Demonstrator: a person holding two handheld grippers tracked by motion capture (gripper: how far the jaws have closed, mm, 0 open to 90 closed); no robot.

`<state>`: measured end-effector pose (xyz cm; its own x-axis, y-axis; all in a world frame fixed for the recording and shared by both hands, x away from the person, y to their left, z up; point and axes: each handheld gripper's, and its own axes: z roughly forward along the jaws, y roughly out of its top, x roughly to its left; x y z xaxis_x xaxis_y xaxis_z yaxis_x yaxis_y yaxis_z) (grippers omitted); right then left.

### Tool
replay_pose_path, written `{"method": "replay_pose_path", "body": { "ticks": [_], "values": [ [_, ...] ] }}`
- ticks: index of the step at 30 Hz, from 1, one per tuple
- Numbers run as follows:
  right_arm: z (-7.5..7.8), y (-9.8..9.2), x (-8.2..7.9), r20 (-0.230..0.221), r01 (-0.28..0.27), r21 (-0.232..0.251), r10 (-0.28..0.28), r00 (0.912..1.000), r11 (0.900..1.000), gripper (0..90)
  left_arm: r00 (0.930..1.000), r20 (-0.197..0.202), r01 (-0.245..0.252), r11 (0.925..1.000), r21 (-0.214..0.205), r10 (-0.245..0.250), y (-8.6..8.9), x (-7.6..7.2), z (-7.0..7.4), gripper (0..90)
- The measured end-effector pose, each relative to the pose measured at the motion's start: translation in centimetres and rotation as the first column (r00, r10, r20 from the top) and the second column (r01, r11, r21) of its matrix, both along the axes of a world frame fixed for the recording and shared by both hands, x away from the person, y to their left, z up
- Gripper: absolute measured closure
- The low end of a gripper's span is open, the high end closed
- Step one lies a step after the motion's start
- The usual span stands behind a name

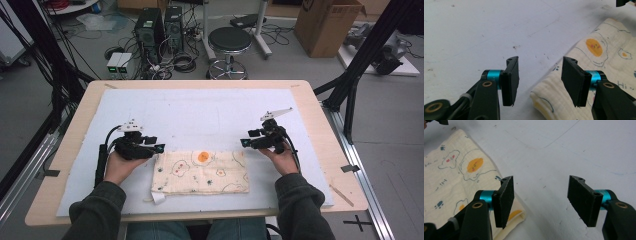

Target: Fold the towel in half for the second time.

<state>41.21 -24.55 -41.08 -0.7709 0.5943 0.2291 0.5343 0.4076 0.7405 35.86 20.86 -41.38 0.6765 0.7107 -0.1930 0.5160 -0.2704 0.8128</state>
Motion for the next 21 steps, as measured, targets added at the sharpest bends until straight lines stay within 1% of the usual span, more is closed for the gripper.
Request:
{"method": "replay_pose_path", "body": {
  "ticks": [3, 4, 5, 9, 13, 16, 19, 21],
  "values": [
    [-0.3, 0.1, 0.2, -0.017, 0.004, -0.005, -0.004, 0.9998, 1.0, 38.1, 0.9999, -0.011, -0.008, 0.9999, 0.01, 0.008, 0.0, 0.3, -0.3, 47.8],
    [-0.4, 0.2, 0.3, -0.022, 0.0, -0.006, 0.0, 0.9998, 1.0, 38.3, 0.9998, -0.016, -0.012, 0.9999, 0.006, 0.012, -0.1, 0.4, -0.4, 47.5],
    [-0.5, 0.2, 0.3, -0.028, 0.001, -0.009, -0.001, 0.9996, 1.0, 38.3, 0.9998, -0.021, -0.007, 0.9999, 0.013, 0.007, -0.1, 0.4, -0.5, 47.4],
    [-0.7, 0.3, 0.5, -0.032, -0.003, -0.014, 0.002, 0.9995, 0.9999, 38.6, 0.9995, -0.026, -0.016, 0.9998, 0.012, 0.016, -0.2, 0.6, -0.8, 47.3],
    [-0.9, 0.3, 0.6, -0.045, -0.001, -0.019, 0.0, 0.999, 0.9998, 38.6, 0.9993, -0.035, -0.008, 0.9996, 0.026, 0.009, -0.3, 0.7, -1.0, 47.3],
    [-1.0, 0.4, 0.6, -0.051, -0.001, -0.023, 0.0, 0.9987, 0.9997, 38.6, 0.9994, -0.035, -0.005, 0.9997, 0.025, 0.006, -0.5, 0.7, -1.1, 47.3],
    [-1.1, 0.5, 0.7, -0.049, -0.005, -0.028, 0.004, 0.9988, 0.9996, 38.8, 0.9992, -0.04, 0.0, 0.9994, 0.033, 0.002, -0.5, 0.7, -1.2, 47.3],
    [-1.1, 0.5, 0.7, -0.051, -0.005, -0.028, 0.004, 0.9987, 0.9996, 39.1, 0.999, -0.043, -0.011, 0.9995, 0.028, 0.012, -0.5, 0.8, -1.3, 47.3]
  ]
}}
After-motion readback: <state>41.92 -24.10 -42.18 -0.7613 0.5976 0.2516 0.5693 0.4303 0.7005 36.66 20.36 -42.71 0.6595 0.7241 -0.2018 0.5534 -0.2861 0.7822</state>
